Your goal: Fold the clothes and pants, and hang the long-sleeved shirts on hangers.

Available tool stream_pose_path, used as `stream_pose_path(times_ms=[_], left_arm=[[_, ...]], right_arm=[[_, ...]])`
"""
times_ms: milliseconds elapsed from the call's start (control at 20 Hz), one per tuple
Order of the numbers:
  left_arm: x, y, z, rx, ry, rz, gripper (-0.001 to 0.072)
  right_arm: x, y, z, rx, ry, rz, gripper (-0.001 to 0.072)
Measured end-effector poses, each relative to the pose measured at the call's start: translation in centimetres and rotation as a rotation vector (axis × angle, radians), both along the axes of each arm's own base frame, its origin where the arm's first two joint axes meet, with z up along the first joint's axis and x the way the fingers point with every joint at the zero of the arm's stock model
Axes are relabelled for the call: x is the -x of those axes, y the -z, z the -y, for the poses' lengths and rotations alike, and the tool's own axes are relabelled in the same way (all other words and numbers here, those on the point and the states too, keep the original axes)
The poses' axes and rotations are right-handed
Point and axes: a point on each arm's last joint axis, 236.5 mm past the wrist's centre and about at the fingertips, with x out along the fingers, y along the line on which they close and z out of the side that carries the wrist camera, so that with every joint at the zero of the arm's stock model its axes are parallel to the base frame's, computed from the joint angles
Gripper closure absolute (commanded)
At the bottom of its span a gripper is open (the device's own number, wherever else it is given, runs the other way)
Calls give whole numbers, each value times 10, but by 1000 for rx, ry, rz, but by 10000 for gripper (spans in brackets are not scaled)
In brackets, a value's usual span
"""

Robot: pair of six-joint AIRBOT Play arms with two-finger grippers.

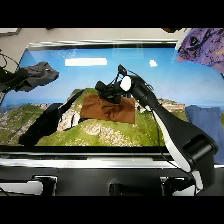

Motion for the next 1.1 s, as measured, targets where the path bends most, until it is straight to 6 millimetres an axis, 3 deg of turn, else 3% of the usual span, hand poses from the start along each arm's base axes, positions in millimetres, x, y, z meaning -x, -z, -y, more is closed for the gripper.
stream_pose_path(times_ms=[200, 350, 500, 650, 750, 850, 950, 1100], left_arm=[[-1, 0, -2, -2, -5, 4, 687], [-1, 0, -2, -3, -5, 3, 687], [-1, 1, -2, -3, -5, 1, 687], [-1, 2, -3, -2, -6, 0, 687], [-2, 2, -3, -2, -6, 0, 687], [-2, 2, -3, -2, -6, 0, 687], [-2, 2, -3, -2, -6, -1, 687], [-2, 2, -3, -2, -6, -1, 687]], right_arm=[[-8, 7, -14, -60, 16, 2, 391], [-12, -2, -25, -121, 2, 32, 262], [-11, -20, -32, -168, -26, 75, 245], [-12, -53, -28, -197, -50, 148, 245], [-17, -78, -11, -210, -43, 191, 243], [-24, -103, 23, -203, -36, 224, 198], [-31, -119, 70, -174, -27, 240, 119], [-38, -119, 155, -94, -17, 227, 117]])
